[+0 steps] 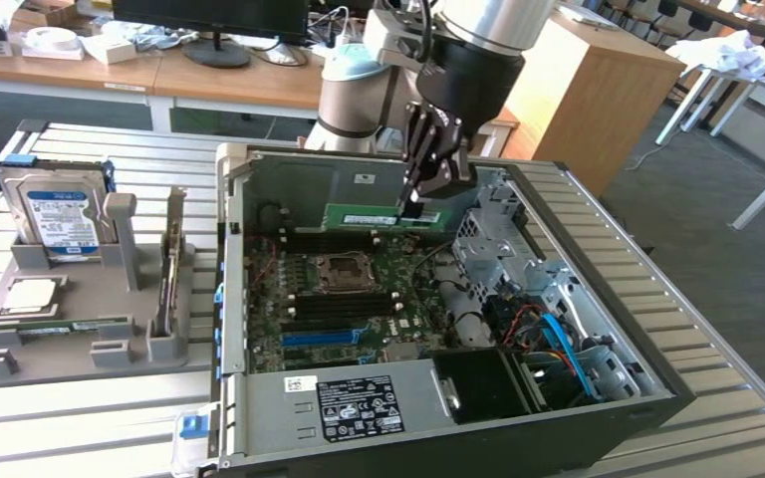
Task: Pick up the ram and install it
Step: 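Pick up the ram and move it above insertion slot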
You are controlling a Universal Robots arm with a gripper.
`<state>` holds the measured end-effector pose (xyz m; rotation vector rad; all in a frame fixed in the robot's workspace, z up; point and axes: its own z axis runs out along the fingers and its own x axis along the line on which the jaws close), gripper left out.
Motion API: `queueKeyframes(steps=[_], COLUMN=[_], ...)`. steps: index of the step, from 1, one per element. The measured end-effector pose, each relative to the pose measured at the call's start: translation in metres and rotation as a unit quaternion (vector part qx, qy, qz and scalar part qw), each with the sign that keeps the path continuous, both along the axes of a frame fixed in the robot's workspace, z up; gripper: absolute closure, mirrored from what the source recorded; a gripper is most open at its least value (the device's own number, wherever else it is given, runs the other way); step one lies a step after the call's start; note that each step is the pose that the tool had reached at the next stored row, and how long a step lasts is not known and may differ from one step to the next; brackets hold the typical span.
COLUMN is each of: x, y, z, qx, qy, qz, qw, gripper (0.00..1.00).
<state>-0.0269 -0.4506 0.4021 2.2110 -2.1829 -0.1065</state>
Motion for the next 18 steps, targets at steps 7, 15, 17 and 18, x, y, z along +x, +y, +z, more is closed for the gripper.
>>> queueKeyframes(steps=[7,15,17,18], x=[0.0,0.0,0.0,0.0], y=[0.0094,0.022,0.0249,0.0263], z=[-0.0006,-0.0016,-0.0019,-0.002], qx=[0.0,0.0,0.0,0.0], qy=[-0.0004,-0.0005,-0.0005,-0.0005], qz=[0.0,0.0,0.0,0.0], qw=[1.0,1.0,1.0,1.0], gripper=[0.88,0.88,0.88,0.88])
